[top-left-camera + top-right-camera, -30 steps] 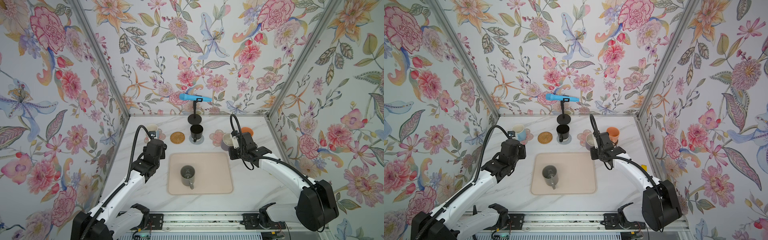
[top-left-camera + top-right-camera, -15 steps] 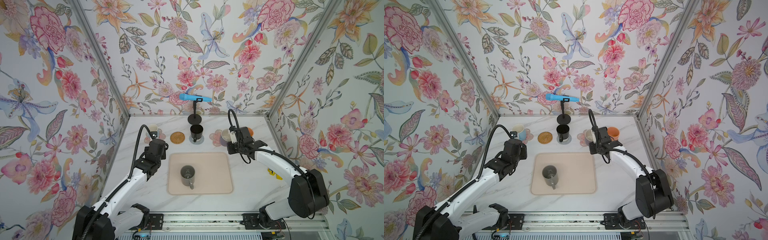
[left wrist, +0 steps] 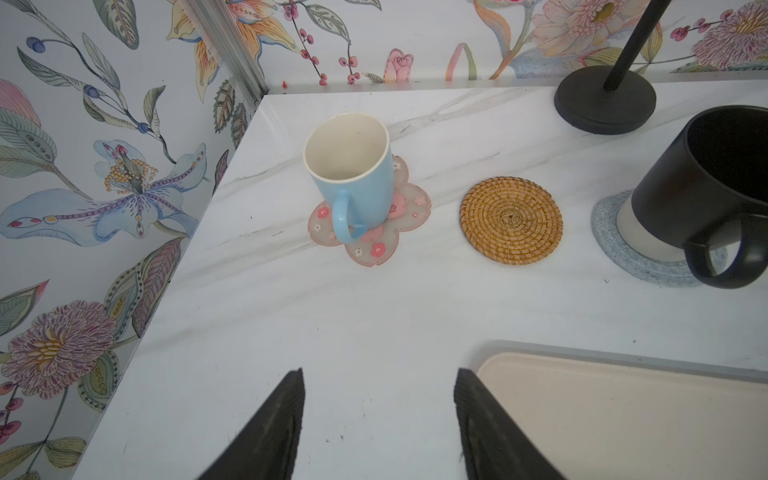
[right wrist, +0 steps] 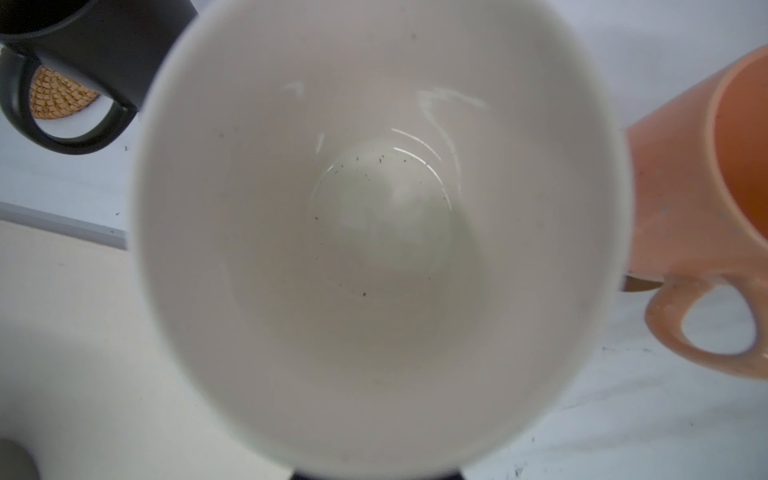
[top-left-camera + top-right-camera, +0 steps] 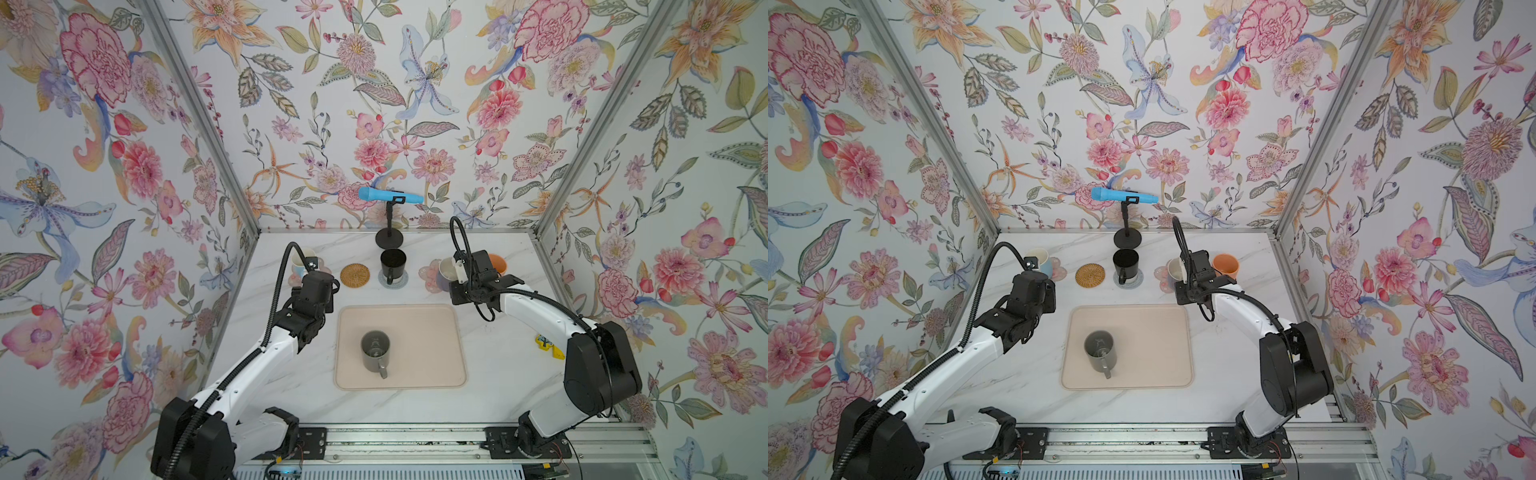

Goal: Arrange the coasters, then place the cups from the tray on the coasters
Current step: 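Carry the lavender mug farther from the robot toward the pink flower coaster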

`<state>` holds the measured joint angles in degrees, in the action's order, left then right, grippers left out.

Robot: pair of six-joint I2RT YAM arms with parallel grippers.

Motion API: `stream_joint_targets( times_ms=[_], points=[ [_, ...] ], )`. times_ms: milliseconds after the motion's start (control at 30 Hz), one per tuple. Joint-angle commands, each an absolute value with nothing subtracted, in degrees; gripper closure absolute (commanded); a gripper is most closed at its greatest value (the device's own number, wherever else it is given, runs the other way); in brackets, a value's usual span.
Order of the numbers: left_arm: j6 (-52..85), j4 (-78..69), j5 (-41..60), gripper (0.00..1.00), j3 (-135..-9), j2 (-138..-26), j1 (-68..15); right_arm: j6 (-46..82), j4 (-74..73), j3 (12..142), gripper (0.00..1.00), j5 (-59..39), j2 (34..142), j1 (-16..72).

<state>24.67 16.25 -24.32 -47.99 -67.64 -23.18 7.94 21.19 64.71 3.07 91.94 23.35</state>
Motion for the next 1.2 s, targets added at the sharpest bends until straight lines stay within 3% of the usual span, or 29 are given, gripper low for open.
stream_joint_targets(
  times_ms=[0, 1167],
  points=[
    [24.09, 16.3, -25.57, 0.39, -49.31, -68.13, -22.59, 8.87, 17.8, 67.95, 1.0, 4.78, 92.43, 23.02],
    [22.65, 14.46, -25.23, 0.4, -55.04, -74.82, -22.52, 10.67, 21.63, 79.81, 1.0, 7.21, 104.87, 22.77]
  ],
)
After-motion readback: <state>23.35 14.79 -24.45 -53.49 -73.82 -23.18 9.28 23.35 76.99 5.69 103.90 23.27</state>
